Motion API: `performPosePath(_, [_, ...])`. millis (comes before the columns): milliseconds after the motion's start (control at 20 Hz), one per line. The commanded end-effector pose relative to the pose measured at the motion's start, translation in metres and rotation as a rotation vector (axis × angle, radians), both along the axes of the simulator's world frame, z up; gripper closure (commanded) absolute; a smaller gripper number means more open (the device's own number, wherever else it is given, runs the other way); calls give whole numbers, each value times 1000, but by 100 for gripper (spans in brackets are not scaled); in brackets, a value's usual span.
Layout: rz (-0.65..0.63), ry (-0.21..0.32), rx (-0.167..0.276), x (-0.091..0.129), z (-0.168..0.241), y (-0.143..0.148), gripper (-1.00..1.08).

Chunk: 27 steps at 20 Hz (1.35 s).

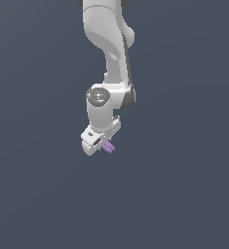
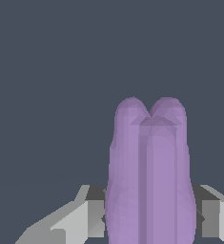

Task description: Pick up the object and move it to a goal position.

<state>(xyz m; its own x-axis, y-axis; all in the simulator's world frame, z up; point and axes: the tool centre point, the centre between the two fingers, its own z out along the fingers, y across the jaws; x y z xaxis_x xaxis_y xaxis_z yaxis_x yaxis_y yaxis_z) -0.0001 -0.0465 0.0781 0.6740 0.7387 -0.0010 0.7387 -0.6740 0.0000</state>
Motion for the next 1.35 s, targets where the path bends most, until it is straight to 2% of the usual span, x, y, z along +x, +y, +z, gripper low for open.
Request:
performPosePath(0, [0, 0, -1, -15, 9, -1, 108])
performPosePath(450, [0, 0, -1, -73, 42, -4, 108])
performPosePath(700, [0, 0, -1, -98, 58, -5, 108])
performPosePath(1000, [0, -1, 0, -116, 70, -6, 108])
performPosePath(1300, [0, -1, 0, -122, 74, -6, 108])
